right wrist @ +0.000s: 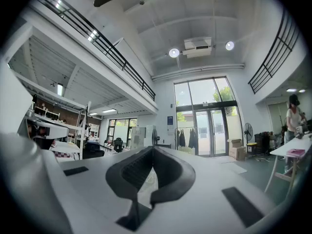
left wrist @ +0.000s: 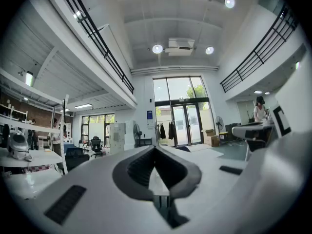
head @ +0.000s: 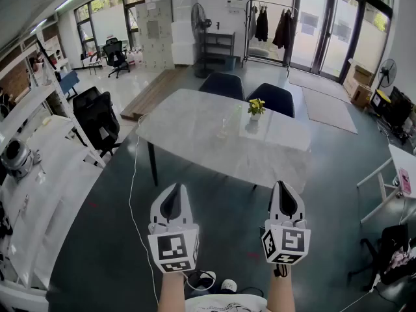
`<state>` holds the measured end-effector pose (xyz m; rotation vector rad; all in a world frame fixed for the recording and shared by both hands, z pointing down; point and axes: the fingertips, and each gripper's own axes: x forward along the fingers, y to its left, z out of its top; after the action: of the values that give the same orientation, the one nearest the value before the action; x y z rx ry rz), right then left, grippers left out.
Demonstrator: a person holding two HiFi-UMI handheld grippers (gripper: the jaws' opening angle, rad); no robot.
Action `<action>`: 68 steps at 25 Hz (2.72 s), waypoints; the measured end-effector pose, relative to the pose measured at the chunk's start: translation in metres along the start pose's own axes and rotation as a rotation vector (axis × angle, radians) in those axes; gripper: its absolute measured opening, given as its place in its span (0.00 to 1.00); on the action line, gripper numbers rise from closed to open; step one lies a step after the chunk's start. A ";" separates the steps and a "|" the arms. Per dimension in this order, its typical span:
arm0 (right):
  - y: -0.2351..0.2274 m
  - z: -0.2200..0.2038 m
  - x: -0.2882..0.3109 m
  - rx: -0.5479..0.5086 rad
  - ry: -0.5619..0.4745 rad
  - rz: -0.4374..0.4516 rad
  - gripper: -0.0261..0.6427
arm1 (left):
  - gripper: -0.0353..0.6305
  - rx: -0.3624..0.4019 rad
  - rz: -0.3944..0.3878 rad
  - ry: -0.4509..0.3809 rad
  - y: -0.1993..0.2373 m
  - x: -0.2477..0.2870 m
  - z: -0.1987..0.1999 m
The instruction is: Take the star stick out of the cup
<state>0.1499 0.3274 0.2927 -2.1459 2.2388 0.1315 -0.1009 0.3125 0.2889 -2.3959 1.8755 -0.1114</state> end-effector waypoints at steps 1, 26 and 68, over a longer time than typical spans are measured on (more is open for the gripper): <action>0.000 0.000 0.001 0.000 0.000 0.000 0.07 | 0.06 0.001 0.001 0.000 0.000 0.001 -0.001; 0.047 0.003 0.043 0.015 -0.016 0.074 0.33 | 0.06 -0.013 0.015 0.000 0.048 0.028 -0.008; 0.008 -0.045 0.344 0.098 0.038 0.168 0.33 | 0.06 0.012 0.111 0.064 0.091 0.306 -0.022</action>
<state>0.1284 -0.0184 0.3081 -1.9277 2.3901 -0.0148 -0.1179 -0.0064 0.2987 -2.3010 2.0245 -0.1919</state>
